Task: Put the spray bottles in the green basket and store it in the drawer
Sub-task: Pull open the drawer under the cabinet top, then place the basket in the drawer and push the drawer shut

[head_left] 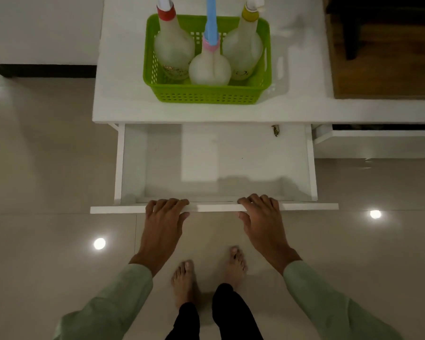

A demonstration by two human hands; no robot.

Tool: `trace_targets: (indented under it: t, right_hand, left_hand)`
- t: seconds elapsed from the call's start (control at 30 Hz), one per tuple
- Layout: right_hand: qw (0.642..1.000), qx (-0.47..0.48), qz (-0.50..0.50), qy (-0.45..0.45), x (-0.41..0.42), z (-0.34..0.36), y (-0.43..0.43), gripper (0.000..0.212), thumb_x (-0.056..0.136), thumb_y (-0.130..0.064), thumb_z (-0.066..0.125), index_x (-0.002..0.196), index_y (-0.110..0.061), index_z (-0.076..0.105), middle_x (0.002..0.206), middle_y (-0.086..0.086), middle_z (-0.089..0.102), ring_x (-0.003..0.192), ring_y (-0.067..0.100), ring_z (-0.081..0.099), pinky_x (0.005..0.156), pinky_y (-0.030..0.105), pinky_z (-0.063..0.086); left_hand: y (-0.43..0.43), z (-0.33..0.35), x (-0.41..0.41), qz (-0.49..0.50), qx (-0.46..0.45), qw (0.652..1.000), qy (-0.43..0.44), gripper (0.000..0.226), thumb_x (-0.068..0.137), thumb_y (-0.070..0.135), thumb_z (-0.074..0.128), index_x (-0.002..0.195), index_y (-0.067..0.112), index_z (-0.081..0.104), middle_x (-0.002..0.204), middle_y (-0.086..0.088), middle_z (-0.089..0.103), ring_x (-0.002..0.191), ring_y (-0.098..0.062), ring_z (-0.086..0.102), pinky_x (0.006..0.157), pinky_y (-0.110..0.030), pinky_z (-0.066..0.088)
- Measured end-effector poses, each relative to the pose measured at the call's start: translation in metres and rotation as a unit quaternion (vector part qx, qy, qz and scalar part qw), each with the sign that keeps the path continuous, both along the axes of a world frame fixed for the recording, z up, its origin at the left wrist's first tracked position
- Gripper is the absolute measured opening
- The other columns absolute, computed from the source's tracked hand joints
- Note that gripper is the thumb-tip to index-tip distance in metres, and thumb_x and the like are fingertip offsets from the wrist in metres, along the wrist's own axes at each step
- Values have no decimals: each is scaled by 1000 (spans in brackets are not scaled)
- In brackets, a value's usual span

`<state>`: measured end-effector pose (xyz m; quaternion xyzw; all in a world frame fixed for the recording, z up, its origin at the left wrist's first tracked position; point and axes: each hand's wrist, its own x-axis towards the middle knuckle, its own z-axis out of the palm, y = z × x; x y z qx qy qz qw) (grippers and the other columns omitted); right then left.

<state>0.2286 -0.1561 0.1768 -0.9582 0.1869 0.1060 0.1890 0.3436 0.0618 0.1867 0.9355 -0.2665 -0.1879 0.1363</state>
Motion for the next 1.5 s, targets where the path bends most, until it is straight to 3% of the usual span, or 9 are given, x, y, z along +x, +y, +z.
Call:
trace_targets:
  t: [0.4,0.53,0.73,0.9,1.0,1.13,1.2,1.33,1.5]
  right_hand:
    - [999,11,-8,46,-43,-3,27,27,88,-19,69,115,-22,69,110,-4,67,105,24,59,96,42,38]
    - [992,100,-10,78,-47,0,22,32,92,-21,61,124,-25,65,117,-10,62,115,17,54,100,31,24]
    - [948,294,-91,83,-24,22,0,48,86,-41,73,131,-37,58,131,-20,55,128,8,46,107,28,31]
    - [920,323,-189,-116,48,61,-38,40,88,-30,76,126,-26,65,125,-19,64,116,-4,57,91,20,46]
    - [893,317,-251,-198,98,80,-66,34,90,-22,75,122,-20,66,123,-8,67,109,6,62,84,20,49]
    - [872,296,-286,-264,155,96,-96,33,91,-21,73,122,-20,63,121,2,65,105,16,62,70,6,46]
    - [866,283,-306,-276,178,100,-107,39,90,-24,74,126,-21,60,123,5,62,105,19,62,72,9,47]
    - [865,265,-339,-257,211,96,-120,50,89,-30,73,134,-19,53,127,4,57,108,23,61,87,33,53]
    - [869,274,-362,-197,235,85,-126,56,89,-29,72,139,-21,49,125,5,61,99,24,65,87,37,54]
  left_hand:
    - [26,3,-44,-4,3,1000,26,26,86,21,72,112,20,71,110,1,73,104,-24,68,94,-46,47]
    - [28,8,-41,8,9,998,65,28,84,21,74,112,20,72,111,2,74,104,-24,68,95,-45,47]
    - [21,28,-13,2,-49,992,120,32,93,24,65,125,21,67,123,2,70,115,-19,65,104,-37,45]
    - [-16,62,61,104,-152,980,74,37,97,30,59,133,24,58,131,2,65,114,-13,61,99,-34,50]
    - [-47,82,109,152,-225,962,26,35,94,24,63,129,20,61,126,-1,67,107,-16,65,92,-36,53]
    - [-83,101,162,210,-302,930,-6,33,93,20,63,126,14,62,125,-4,67,102,-21,66,90,-43,55]
    - [-94,105,181,244,-323,914,-15,35,93,21,63,126,14,60,125,-5,65,101,-23,65,88,-48,54]
    - [-104,100,212,296,-279,912,-50,49,92,30,62,137,14,50,136,-6,56,108,-25,61,96,-46,49]
    - [-103,91,240,321,-236,917,18,55,91,31,63,141,14,45,136,-10,57,111,-31,63,97,-52,50]
